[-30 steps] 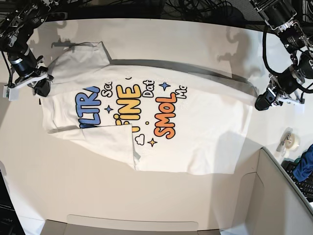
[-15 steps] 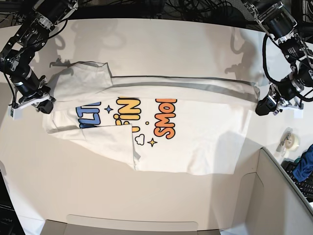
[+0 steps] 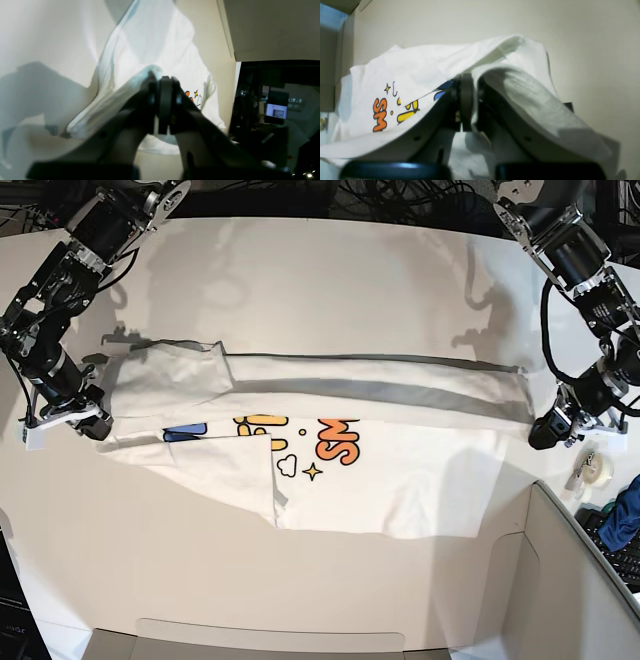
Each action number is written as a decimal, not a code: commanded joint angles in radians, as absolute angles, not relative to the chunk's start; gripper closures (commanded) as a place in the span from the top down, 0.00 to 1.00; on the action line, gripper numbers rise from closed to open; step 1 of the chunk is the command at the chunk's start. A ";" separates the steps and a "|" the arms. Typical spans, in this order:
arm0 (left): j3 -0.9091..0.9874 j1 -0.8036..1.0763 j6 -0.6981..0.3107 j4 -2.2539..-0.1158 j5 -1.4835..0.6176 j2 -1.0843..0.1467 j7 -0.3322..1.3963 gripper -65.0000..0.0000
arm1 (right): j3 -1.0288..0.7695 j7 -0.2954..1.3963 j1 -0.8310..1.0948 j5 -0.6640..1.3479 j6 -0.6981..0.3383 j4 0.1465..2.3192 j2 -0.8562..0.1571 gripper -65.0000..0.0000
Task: Layout the t-shirt on the table in an organized manner, then fold the t-shirt properly
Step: 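Hold the side edges with both grippers and fold them toward the collar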
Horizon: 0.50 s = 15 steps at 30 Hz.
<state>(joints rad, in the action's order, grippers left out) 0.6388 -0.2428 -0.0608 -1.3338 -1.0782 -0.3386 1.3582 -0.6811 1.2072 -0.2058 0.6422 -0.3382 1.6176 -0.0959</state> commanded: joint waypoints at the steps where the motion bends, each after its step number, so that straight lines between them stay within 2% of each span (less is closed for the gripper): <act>1: 0.644 -0.274 -0.064 -1.336 -1.079 -0.355 1.357 0.00 | -0.676 1.159 -0.226 0.662 -0.343 1.613 -0.111 0.00; 7: 0.642 -0.315 -0.064 -1.239 -0.995 -0.352 1.285 0.01 | -0.671 1.073 -0.266 0.588 -0.343 1.489 -0.111 0.00; 15: 0.642 -0.321 -0.068 -1.152 -0.932 -0.352 1.211 0.01 | -0.671 1.040 -0.308 0.440 -0.343 1.472 -0.104 0.00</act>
<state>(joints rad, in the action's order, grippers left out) 0.6395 -0.2966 -0.0612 -1.1381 -0.9257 -0.3302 1.2366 -0.6724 1.0763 -0.2821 0.4263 -0.3374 1.4559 -0.0875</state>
